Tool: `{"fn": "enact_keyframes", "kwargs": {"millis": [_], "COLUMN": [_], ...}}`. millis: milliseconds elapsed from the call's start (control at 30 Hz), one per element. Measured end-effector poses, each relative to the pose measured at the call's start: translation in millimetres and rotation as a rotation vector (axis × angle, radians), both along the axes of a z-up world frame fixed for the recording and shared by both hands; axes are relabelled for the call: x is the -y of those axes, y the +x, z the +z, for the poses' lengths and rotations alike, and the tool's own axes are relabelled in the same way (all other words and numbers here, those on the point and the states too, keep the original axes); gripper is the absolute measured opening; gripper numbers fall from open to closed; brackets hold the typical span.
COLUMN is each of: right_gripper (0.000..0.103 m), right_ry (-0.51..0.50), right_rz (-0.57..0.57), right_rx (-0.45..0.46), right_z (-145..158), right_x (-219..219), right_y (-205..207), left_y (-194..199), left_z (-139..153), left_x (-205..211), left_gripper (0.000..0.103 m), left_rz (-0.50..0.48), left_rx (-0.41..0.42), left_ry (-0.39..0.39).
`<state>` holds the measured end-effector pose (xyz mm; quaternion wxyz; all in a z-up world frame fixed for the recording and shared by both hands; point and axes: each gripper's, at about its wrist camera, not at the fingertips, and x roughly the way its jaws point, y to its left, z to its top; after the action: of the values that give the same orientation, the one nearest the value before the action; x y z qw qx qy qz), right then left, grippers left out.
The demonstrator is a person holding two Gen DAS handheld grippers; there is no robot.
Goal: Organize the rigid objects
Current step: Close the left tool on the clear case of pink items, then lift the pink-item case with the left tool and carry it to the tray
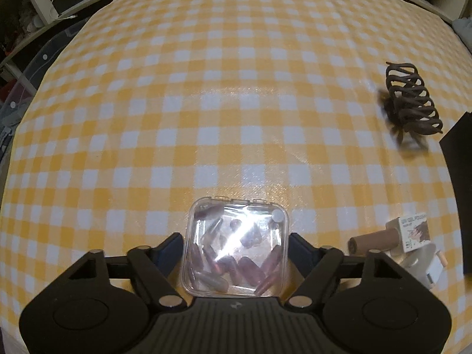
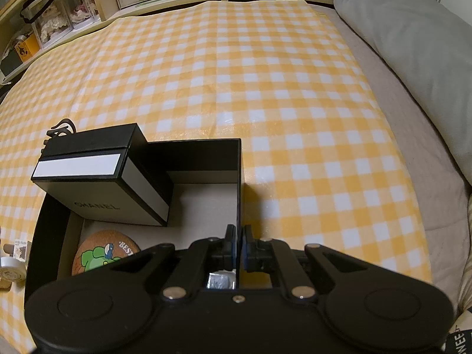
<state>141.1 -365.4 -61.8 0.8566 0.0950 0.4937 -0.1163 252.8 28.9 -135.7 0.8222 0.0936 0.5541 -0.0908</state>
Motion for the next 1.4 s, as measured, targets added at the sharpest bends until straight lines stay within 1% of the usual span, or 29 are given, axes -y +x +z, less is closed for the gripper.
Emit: {"fn": "enact_keyframes", "kwargs": {"millis": [267, 400, 567, 700, 767, 900, 1033, 1100, 1233, 1400], "right_gripper": [0.005, 0.005, 0.005, 0.005, 0.005, 0.005, 0.005, 0.005, 0.005, 0.005], "right_ry": [-0.001, -0.002, -0.005, -0.005, -0.005, -0.007, -0.003, -0.003, -0.001, 0.016], "right_rz": [-0.001, -0.001, 0.001, 0.002, 0.002, 0.003, 0.001, 0.002, 0.0, -0.007], "right_rx": [0.0, 0.0, -0.001, -0.002, -0.002, -0.002, 0.0, -0.001, 0.0, 0.005], "right_z": [0, 0, 1, 0, 0, 1, 0, -1, -1, -2], "right_x": [-1, -1, -2, -2, -3, -2, -3, -3, -4, -4], "right_y": [0, 0, 0, 1, 1, 1, 2, 2, 1, 2], "left_y": [-2, -1, -11, -27, -36, -56, -78, -87, -98, -106], "left_z": [2, 17, 54, 78, 85, 93, 96, 95, 83, 60], "left_x": [-2, -10, -15, -2, 11, 51, 99, 125, 178, 230], "left_gripper": [0.076, 0.076, 0.076, 0.076, 0.076, 0.076, 0.076, 0.076, 0.076, 0.076], "left_rz": [0.001, 0.05, 0.077, 0.055, 0.025, -0.076, -0.184, -0.225, -0.28, -0.285], "left_rx": [0.007, 0.049, 0.164, 0.211, 0.215, 0.201, 0.186, 0.176, 0.146, 0.089], "left_ry": [0.008, -0.002, -0.092, -0.219, -0.283, -0.417, -0.506, -0.532, -0.547, -0.578]}}
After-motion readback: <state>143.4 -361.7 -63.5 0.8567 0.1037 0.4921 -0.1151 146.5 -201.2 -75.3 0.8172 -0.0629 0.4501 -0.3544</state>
